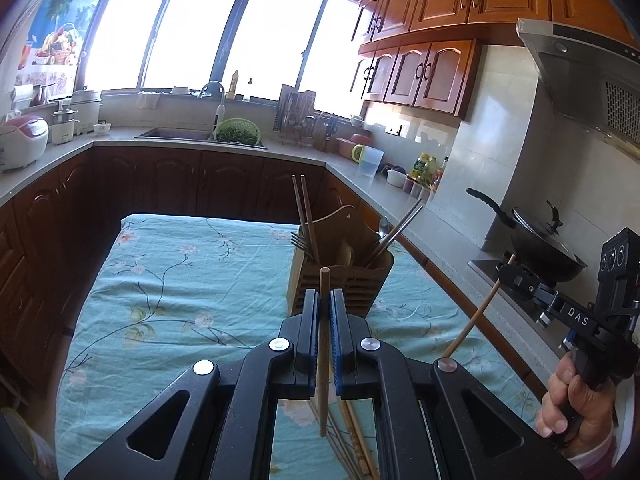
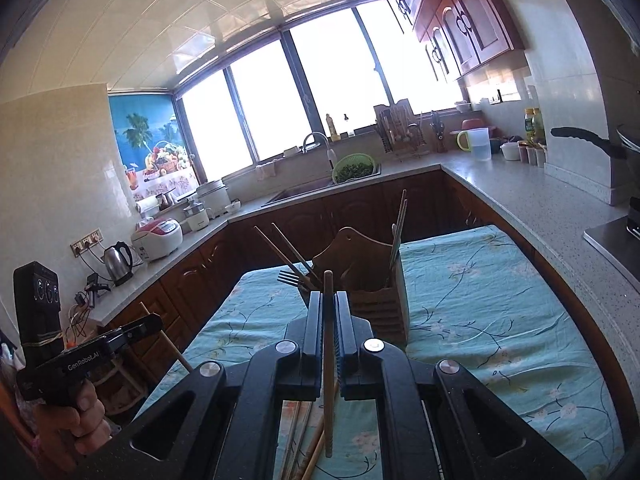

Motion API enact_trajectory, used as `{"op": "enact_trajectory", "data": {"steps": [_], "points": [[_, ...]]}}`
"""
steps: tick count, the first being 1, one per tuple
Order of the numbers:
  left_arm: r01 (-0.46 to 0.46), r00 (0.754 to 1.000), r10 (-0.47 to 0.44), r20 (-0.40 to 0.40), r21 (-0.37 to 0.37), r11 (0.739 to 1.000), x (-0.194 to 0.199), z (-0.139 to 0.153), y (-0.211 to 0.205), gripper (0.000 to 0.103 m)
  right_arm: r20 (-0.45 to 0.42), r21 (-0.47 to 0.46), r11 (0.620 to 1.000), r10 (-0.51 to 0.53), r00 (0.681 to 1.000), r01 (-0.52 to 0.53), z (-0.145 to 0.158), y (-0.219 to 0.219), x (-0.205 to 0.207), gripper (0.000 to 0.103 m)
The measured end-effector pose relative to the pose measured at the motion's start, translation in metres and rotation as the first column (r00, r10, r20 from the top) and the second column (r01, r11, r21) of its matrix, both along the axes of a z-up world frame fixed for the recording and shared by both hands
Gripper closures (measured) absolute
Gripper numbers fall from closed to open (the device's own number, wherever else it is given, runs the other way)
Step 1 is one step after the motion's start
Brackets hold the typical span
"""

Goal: Organize utensils
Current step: 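Carry both held wooden chopsticks up over the wooden holder, then insert both chopsticks into the wooden holder while both tools open to release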

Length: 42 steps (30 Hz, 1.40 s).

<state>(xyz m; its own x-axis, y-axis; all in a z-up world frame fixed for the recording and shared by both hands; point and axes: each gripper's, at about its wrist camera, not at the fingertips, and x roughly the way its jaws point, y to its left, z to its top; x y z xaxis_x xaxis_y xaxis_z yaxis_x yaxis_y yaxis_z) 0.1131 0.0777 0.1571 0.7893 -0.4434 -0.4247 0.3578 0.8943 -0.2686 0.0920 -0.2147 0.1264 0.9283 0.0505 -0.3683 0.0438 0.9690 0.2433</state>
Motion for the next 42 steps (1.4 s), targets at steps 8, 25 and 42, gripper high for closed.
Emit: {"op": "enact_trajectory", "data": {"steps": [8,25,42], "points": [[0.006,1.000,-0.005,0.029,-0.002,1.000,0.018,0.006,-0.012,0.099,0.023,0.014,1.000,-0.019,1.000,0.019,0.005,-0.012,0.007,0.098],[-0.009,0.983,0.015,0.185,-0.036,0.999,0.091,0.045,-0.038,0.099,0.171,-0.028,0.996,-0.081,0.982,0.087,0.062,-0.030,0.062,0.098],[-0.059,0.974,0.068,0.215,-0.047,0.997,0.190,-0.010,-0.088,0.099,0.178,-0.067,0.977,-0.188,0.966,0.203,0.035,-0.048,0.132,0.098]]}}
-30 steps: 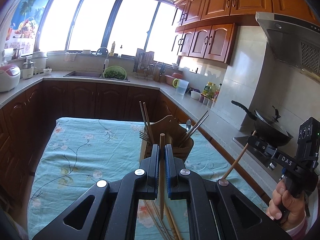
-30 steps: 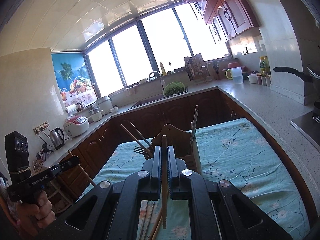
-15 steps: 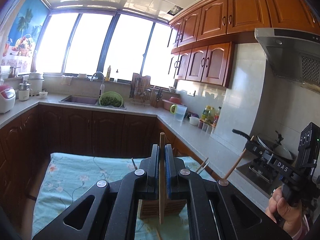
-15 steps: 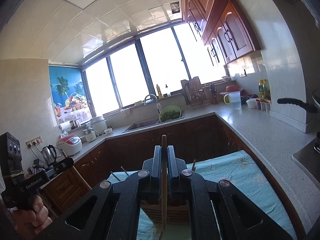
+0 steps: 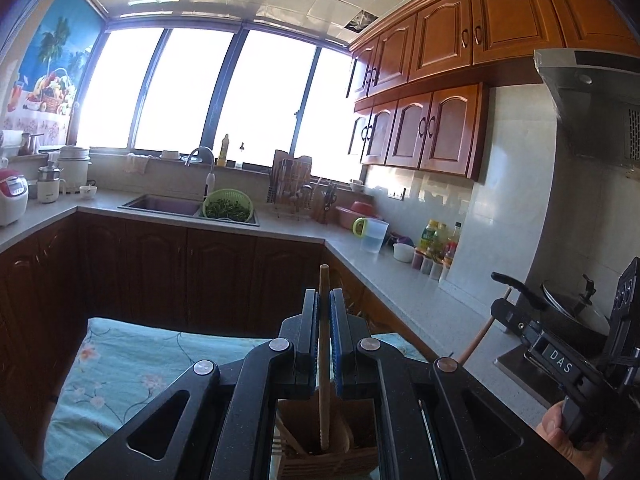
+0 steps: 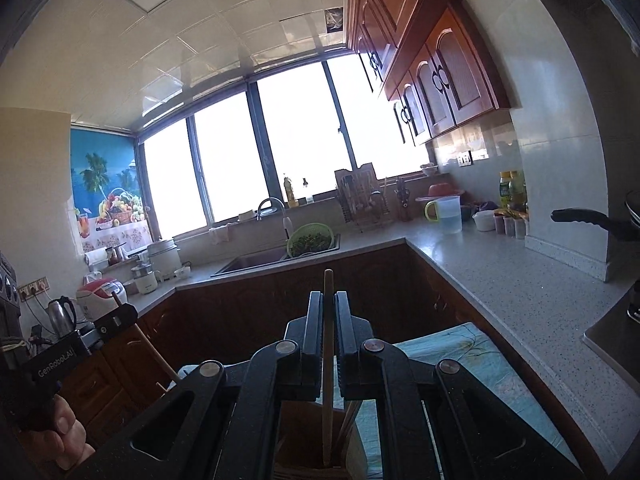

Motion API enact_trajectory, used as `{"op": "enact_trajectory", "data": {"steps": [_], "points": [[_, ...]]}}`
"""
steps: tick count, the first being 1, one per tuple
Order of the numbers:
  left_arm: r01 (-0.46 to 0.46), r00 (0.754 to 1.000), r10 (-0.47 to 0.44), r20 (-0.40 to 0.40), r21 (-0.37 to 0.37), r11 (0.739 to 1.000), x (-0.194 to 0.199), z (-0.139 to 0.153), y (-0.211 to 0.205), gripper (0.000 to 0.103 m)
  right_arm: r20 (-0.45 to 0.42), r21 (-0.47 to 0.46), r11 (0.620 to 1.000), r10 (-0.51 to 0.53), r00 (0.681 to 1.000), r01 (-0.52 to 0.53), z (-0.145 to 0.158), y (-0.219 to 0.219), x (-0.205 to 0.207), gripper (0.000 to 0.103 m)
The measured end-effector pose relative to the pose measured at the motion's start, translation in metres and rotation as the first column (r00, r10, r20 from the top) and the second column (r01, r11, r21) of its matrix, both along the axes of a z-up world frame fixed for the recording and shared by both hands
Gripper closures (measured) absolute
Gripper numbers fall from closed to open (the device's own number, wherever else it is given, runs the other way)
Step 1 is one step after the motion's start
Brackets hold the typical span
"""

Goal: Organize utensils
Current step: 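Insert both chopsticks into the wooden holder while both tools open to release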

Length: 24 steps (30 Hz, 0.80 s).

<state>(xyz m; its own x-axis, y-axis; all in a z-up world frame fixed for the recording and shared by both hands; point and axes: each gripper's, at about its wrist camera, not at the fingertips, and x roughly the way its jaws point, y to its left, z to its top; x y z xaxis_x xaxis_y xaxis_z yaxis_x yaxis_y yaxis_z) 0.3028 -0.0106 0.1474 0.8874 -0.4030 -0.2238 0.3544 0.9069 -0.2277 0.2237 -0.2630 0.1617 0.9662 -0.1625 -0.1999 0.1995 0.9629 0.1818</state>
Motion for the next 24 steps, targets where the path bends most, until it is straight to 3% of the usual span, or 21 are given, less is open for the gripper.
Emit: {"op": "enact_trajectory", "data": {"steps": [6,12,24], "points": [[0.001,0.998,0.001,-0.058,0.030,1.000,0.017,-0.032,-0.013,0.099,-0.074,0.029,1.000,-0.002,0.997,0.004,-0.033,-0.003,0.009,0.098],[0.005,0.992,0.000,-0.124,0.045,0.999,0.028,-0.046,-0.013,0.099,-0.133,0.066,0.998,0.001,0.991,0.008,-0.055,-0.010,0.011,0.098],[-0.009,0.991,0.017,-0.136,0.056,0.998,0.033,-0.034,-0.012,0.098,-0.156,0.069,0.997,-0.006,0.988,0.017,-0.052,-0.013,0.013,0.094]]}}
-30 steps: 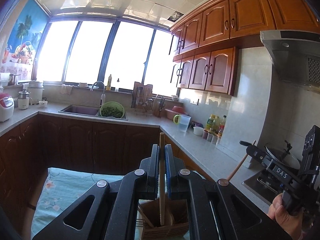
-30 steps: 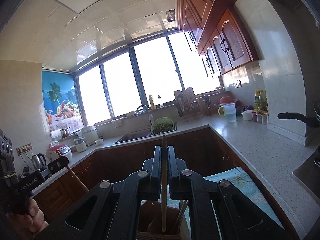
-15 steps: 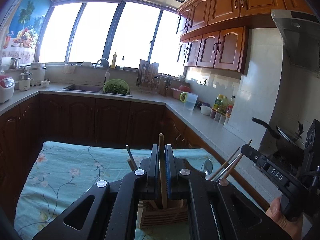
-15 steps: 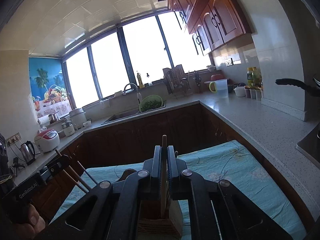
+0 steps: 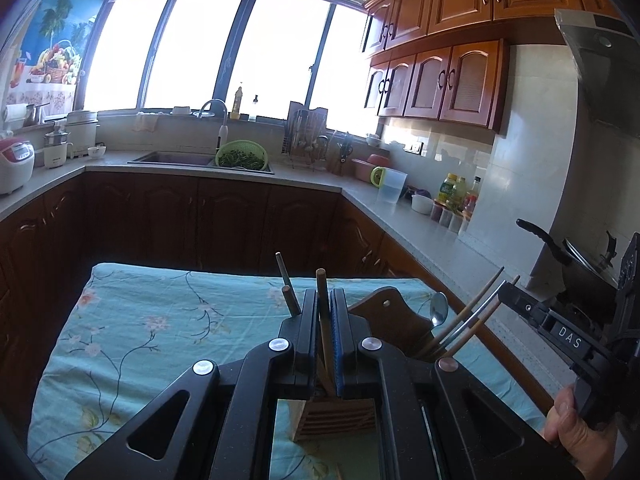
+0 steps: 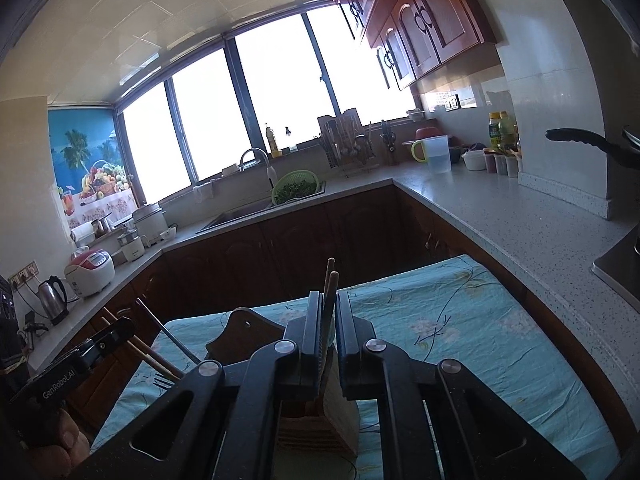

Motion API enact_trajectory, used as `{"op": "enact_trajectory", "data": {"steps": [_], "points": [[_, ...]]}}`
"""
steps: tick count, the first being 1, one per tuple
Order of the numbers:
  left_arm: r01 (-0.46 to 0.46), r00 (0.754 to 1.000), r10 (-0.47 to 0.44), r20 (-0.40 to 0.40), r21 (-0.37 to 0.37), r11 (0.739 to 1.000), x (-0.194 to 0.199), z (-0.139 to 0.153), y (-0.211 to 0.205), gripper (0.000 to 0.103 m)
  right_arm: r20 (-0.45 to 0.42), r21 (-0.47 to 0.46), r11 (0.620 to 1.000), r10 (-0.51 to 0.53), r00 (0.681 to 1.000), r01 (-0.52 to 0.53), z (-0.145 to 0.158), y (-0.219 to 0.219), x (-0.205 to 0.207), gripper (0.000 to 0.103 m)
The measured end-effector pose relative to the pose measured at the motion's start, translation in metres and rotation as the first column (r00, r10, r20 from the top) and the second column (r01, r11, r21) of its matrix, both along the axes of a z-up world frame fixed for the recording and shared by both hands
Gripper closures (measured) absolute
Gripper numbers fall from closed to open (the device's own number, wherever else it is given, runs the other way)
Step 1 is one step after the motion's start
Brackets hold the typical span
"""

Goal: Organize utensils
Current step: 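Insert both chopsticks into the wooden holder while both tools open to release, then move both open tools back to the remaining chopsticks on the tablecloth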

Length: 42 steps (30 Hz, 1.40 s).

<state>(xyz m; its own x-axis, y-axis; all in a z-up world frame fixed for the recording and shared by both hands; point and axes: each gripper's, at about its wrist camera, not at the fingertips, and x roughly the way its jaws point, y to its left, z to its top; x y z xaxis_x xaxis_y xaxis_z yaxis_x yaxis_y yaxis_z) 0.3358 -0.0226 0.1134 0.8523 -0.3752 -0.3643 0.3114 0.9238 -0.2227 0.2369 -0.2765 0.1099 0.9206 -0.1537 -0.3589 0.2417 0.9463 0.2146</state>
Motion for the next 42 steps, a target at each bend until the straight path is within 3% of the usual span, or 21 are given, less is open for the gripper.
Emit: {"op": "enact_trajectory", "data": {"steps": [4,5,8,10,14,16,22,32,42], "points": [[0.022,1.000,-0.022,-0.021,-0.012,1.000,-0.003,-0.001,0.005,0.098,-0.002,0.018,1.000,0.000,1.000,0.000,0.000,-0.003,-0.001,0.090],[0.027,0.999,-0.028,-0.022,-0.015,1.000,-0.008,-0.002,0.008,0.097,0.004,0.031,1.000,0.003,1.000,-0.003,-0.001,-0.004,-0.003,0.085],[0.028,1.000,-0.028,0.011,-0.026,0.999,-0.020,0.005,0.015,0.081,0.046,0.061,0.998,0.003,0.999,-0.005,0.005,-0.007,-0.015,0.046],[0.018,0.999,-0.017,0.041,-0.032,0.999,-0.031,0.012,0.019,0.062,0.076,0.069,0.998,-0.002,0.997,-0.004,0.010,-0.008,-0.026,0.041],[-0.018,0.997,0.022,0.075,-0.052,0.999,-0.055,0.018,0.032,0.045,0.115,0.063,0.998,-0.020,0.993,0.013,0.019,-0.004,-0.048,0.021],[-0.042,0.995,0.047,0.083,-0.063,0.997,-0.070,0.016,0.041,0.033,0.123,0.056,0.998,-0.020,0.992,0.014,0.020,0.000,-0.060,0.019],[-0.095,0.994,0.099,0.051,-0.071,0.993,-0.109,-0.004,0.063,0.026,0.107,0.078,0.997,0.005,0.994,-0.013,0.008,0.012,-0.090,0.012],[-0.144,0.984,0.136,-0.112,-0.070,0.987,-0.168,-0.038,0.081,0.025,-0.008,0.115,0.992,0.053,0.999,-0.052,-0.038,0.037,-0.129,0.010],[-0.185,0.957,0.169,-0.235,-0.047,0.982,-0.189,-0.062,0.099,0.025,-0.110,0.149,0.986,0.097,0.989,-0.080,-0.083,0.055,-0.149,0.010]]}}
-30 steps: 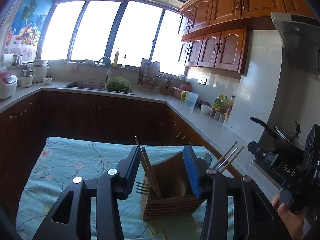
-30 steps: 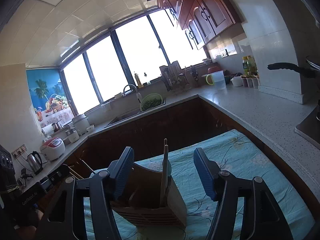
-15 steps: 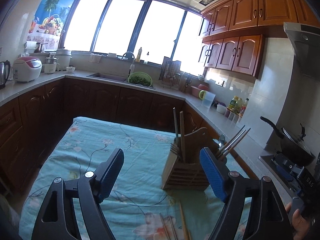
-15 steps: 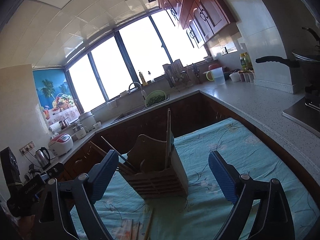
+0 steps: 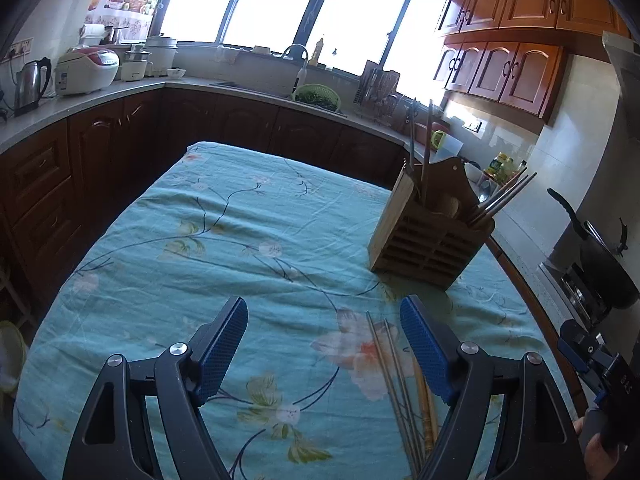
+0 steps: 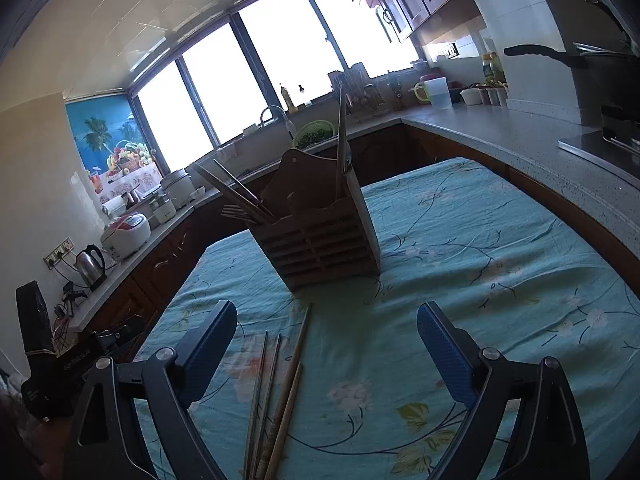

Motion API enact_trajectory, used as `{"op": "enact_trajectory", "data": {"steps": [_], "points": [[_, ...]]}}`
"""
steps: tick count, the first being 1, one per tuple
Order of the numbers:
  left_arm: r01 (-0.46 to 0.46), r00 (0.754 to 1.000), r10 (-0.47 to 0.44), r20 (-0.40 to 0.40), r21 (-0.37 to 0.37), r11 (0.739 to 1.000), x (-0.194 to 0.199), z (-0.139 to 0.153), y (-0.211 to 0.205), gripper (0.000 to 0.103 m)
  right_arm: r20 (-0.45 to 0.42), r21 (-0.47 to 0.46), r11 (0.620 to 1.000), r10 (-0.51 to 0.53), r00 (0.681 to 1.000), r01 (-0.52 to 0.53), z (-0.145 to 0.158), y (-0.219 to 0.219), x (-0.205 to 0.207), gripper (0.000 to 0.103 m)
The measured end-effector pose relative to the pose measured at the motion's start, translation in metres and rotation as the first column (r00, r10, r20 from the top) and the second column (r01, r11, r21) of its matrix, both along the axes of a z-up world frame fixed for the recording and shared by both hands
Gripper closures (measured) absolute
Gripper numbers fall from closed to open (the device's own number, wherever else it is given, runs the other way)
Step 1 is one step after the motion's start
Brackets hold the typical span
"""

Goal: Organize utensils
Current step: 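Move both open tools back to the remaining chopsticks on the tablecloth, then grasp a wooden chopstick with the left tool while the right grasps another wooden chopstick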

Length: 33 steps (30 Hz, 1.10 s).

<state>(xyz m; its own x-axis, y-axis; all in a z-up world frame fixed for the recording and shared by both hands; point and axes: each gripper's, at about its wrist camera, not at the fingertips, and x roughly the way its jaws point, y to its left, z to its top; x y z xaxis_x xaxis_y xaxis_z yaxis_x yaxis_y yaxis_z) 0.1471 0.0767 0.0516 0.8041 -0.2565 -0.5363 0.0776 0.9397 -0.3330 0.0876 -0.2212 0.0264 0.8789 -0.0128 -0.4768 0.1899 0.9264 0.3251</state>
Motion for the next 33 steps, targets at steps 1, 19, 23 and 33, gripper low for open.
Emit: {"op": "enact_trajectory", "data": {"steps": [1,19,23,33], "points": [[-0.002,1.000,0.002,-0.010,-0.004,1.000,0.000,-0.004,0.001,0.025,-0.008,0.005,1.000,0.001,1.000,-0.001,-0.004,0.001,-0.001,0.010],[-0.048,0.991,0.052,-0.124,0.033,0.998,-0.004,-0.027,0.015,0.025,-0.301,-0.062,0.974,0.192,0.934,-0.220,-0.065,0.062,0.023,0.058],[-0.041,0.990,0.046,-0.136,0.039,0.998,0.003,-0.031,0.011,0.025,-0.383,-0.060,0.960,0.231,0.894,-0.274,-0.083,0.076,0.030,0.075],[0.010,0.988,-0.001,-0.157,0.059,0.998,0.013,-0.034,-0.006,0.025,-0.428,-0.165,0.942,0.198,0.882,-0.291,-0.080,0.072,0.031,0.089]]}}
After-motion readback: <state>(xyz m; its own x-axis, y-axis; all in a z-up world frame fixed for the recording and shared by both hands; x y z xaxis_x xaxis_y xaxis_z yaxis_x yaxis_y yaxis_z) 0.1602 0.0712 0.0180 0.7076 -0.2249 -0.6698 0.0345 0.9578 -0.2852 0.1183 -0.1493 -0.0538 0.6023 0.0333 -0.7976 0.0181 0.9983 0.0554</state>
